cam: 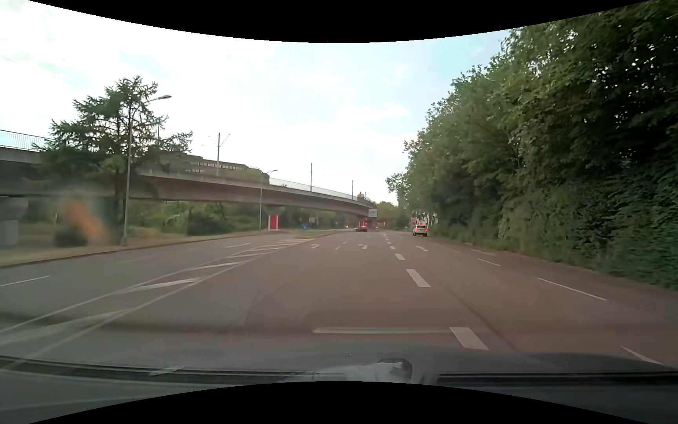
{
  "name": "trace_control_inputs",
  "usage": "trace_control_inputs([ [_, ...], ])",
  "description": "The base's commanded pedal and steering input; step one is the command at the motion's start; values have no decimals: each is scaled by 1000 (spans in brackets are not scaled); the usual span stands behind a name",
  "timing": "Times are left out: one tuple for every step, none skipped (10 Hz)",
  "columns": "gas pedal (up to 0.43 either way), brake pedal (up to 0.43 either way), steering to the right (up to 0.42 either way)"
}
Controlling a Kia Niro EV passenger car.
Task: Follow the waypoints while adhering to traffic rules and regulations
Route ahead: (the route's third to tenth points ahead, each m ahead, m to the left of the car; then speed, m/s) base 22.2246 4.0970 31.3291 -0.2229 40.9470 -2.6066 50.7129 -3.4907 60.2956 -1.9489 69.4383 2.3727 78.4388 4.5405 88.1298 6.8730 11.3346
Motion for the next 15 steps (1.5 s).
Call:
trace_control_inputs([
  [0,0,13],
  [0,0,8],
  [0,0,3],
  [0,0,3],
  [0,0,3],
  [0,30,3],
  [0,55,3],
  [0,67,3],
  [0,73,3],
  [0,85,3],
  [0,91,3],
  [0,91,3],
  [0,91,3],
  [0,91,3],
  [0,91,3],
])
